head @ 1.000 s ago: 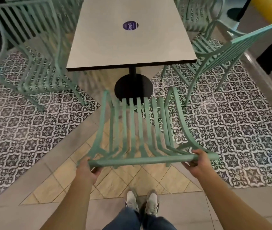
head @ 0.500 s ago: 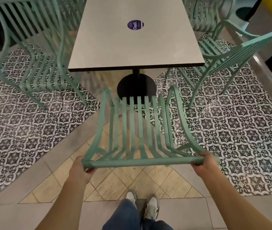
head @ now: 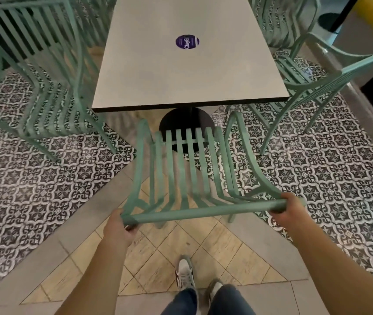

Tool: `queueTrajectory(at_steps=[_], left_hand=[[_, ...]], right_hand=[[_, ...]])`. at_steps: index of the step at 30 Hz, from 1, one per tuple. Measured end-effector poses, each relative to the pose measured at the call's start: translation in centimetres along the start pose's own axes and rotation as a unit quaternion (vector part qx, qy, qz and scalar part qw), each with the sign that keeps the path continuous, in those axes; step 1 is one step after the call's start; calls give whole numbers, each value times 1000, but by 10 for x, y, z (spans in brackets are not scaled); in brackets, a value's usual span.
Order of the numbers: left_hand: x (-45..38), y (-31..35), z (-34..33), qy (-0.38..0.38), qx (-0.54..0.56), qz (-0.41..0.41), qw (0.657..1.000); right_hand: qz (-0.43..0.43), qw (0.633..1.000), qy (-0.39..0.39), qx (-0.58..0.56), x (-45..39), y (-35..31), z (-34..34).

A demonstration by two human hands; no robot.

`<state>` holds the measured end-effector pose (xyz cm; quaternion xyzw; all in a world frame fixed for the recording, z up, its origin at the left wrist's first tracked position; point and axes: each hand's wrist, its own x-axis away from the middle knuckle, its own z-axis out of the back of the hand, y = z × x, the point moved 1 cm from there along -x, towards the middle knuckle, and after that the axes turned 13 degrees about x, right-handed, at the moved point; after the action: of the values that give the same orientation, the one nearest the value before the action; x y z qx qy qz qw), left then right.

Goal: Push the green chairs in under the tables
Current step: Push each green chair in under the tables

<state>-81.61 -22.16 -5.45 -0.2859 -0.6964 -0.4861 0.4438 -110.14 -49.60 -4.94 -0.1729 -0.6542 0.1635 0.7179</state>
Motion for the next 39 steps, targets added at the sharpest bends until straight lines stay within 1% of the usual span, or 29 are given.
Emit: queueTrajectory(at_steps=[5,8,9,10,11,12,13,14,15,16,17,18,19,22,23,24,25,27,30,34,36,39], left_hand=[[-5,8,-25,-8,5,13,1000],[-15,10,-26,-16,-11,5,1000],[-17,9,-25,-16,-34,-14,999],[-18,11,-21,-4,-91,-64,994],[-20,13,-17,6,-194,-145,970],[-19,15,-14,3,-318,-247,915],[-16,16,-10,-20,-428,-354,832],[-12,15,-9,-63,-512,-445,732],[-9,13,-10,-118,-583,-505,625],[-10,7,-12,-171,-651,-527,519],[-11,1,-15,-216,-706,-519,430],[-17,-5,-17,-250,-746,-499,364],[-21,-10,-21,-279,-759,-493,321],[-29,-22,-28,-336,-757,-511,230],[-32,-23,-29,-338,-754,-522,211],[-34,-23,-30,-337,-755,-525,201],[-35,-20,-30,-333,-752,-534,199],[-36,-14,-34,-337,-735,-549,214],[-36,-6,-45,-349,-724,-545,241],[-43,-1,-66,-346,-724,-542,251],[-47,1,-74,-346,-726,-532,263],[-51,6,-87,-340,-727,-534,266]], right_hand=[[2,1000,-11,-19,-5,-11,-16],[-6,999,4,-35,-7,-19,-22],[8,1000,16,-14,-5,-21,-22],[41,997,49,41,-3,-20,-21],[107,981,103,127,-1,-17,-15],[208,939,151,229,1,-14,-6],[326,860,171,352,4,-9,3],[436,743,167,479,7,-5,10],[506,617,130,589,6,-3,14],[532,509,78,672,1,-1,14],[530,438,33,725,-4,0,11],[528,398,5,750,-12,1,8],[536,375,-9,757,-17,1,5],[595,328,-13,734,-30,-1,2],[607,320,-11,727,-33,-2,3],[616,313,-9,723,-35,-3,3],[623,311,-8,718,-34,-5,0],[628,304,0,717,-29,-8,-9],[613,289,0,736,-26,-15,-25],[604,301,-3,738,-33,-32,-40],[602,301,-2,740,-35,-38,-46],[584,293,3,757,-41,-47,-58]])
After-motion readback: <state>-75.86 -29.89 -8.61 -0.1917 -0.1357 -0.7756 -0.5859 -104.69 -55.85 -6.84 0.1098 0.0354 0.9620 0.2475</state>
